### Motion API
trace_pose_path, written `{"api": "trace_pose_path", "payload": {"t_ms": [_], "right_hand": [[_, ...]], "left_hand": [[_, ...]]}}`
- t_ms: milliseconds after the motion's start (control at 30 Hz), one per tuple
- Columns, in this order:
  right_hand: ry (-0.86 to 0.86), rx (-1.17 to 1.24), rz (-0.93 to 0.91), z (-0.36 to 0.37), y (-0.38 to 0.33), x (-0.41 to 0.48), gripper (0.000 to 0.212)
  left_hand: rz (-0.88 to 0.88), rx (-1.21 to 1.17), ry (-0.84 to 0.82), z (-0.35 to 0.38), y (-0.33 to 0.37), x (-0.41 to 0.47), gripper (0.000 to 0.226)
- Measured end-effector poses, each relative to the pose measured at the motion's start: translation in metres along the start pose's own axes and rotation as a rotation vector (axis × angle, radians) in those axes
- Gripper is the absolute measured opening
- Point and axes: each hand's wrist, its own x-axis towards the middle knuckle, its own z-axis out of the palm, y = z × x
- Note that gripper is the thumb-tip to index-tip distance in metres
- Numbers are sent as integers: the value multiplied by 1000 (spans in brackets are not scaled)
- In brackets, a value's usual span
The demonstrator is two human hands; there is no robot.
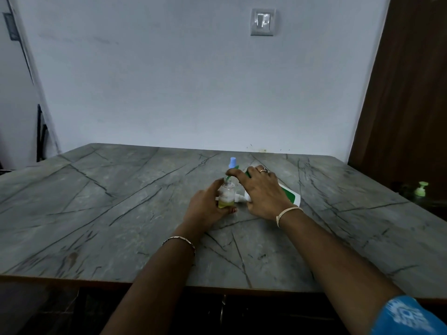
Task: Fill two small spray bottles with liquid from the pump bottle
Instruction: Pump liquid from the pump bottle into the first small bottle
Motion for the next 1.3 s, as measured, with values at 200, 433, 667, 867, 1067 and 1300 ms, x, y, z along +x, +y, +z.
{"api": "trace_pose_path", "payload": {"t_ms": [200,433,667,867,1067,1300], "right_hand": [[15,23,3,-1,-4,2,79],[7,-25,-8,-2,1,-4,85],[35,-25,11,-1,-5,1,77],[30,-54,-7,-1,-1,-3,84],[19,-37,10,-2,-3,-2,82],[32,-52,4,0,-4,-1,81]], "left_hand": [[-6,-13,-16,-1,0,-1,90],[-13,4,-9,-1,1,0,91],[-24,-1,-13,0,0,1,90],[-27,-8,-3,0,0,1,91],[-19,3,-6,-1,1,-2,91],[-19,-13,-10,-2,4,-1,90]]}}
